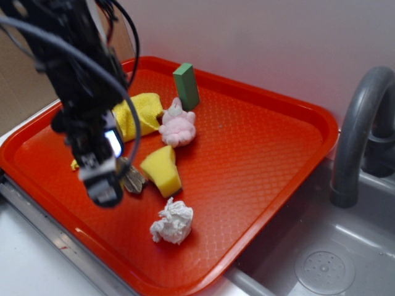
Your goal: Grab the white paper.
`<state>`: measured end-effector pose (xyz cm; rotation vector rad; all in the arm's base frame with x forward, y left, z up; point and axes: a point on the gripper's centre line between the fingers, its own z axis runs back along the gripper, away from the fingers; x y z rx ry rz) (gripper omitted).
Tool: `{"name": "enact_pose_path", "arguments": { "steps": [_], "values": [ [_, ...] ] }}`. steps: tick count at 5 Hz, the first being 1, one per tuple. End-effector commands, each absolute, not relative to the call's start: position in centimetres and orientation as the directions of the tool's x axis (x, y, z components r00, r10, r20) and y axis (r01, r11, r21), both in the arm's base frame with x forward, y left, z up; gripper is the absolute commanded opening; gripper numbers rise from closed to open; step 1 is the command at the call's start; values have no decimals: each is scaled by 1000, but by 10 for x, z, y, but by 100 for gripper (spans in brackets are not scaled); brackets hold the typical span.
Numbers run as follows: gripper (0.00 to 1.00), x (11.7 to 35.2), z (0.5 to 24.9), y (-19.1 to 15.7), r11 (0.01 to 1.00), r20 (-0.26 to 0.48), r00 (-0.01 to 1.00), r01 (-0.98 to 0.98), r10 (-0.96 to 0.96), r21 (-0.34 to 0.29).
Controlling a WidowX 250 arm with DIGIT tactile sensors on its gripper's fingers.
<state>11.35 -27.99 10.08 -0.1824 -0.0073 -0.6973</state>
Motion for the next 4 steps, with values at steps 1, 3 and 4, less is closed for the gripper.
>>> {"name": "enact_pose_path", "arguments": {
  "steps": [1,3,4],
  "values": [
    [100,105,77,-316,735,67,752,656,-656,-169],
    [100,116,50,-336,734,132,750,661,-648,-157],
    [100,124,46,-342,736,127,743,669,-657,-102]
  ]
}}
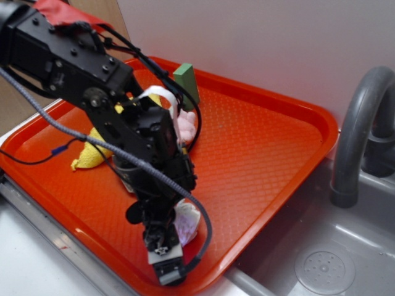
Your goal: Grab the white paper.
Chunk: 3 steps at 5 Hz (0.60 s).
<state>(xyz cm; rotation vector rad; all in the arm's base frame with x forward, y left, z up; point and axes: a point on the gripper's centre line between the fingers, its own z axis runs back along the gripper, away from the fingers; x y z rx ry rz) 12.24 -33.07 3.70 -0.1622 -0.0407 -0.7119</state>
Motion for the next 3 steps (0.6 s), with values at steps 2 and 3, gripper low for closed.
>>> {"name": "enact_pose_path", "arguments": {
  "steps": [2,3],
  "values": [
    [0,124,49,-333,774,155,772,630,-616,-64],
    [0,130,78,-307,810,180,808,581,-561,-82]
  ]
}}
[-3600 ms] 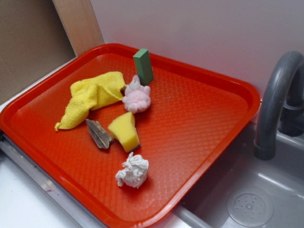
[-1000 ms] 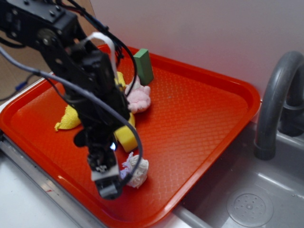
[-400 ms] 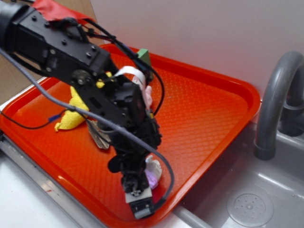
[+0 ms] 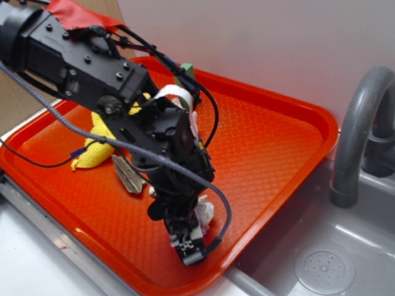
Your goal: Grab the white paper.
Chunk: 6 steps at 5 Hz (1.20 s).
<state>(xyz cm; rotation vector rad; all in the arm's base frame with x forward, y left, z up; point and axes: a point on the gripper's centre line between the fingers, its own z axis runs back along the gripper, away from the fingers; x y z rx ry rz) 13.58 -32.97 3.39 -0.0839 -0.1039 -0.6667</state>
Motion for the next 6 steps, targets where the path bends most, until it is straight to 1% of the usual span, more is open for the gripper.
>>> {"name": "enact_pose_path", "arguments": {
  "steps": [1,2,3,4,5,6],
  "values": [
    [0,142,126,-257,865,268,850,492,-454,-97],
    [0,147,164,-205,886,331,862,445,-385,-128],
    [0,148,199,-167,904,379,849,422,-367,-71],
    [0,150,221,-140,935,425,849,355,-313,-21],
    [0,148,236,-115,966,478,847,259,-232,9],
    [0,152,238,-101,970,497,848,240,-186,-46]
  ]
}}
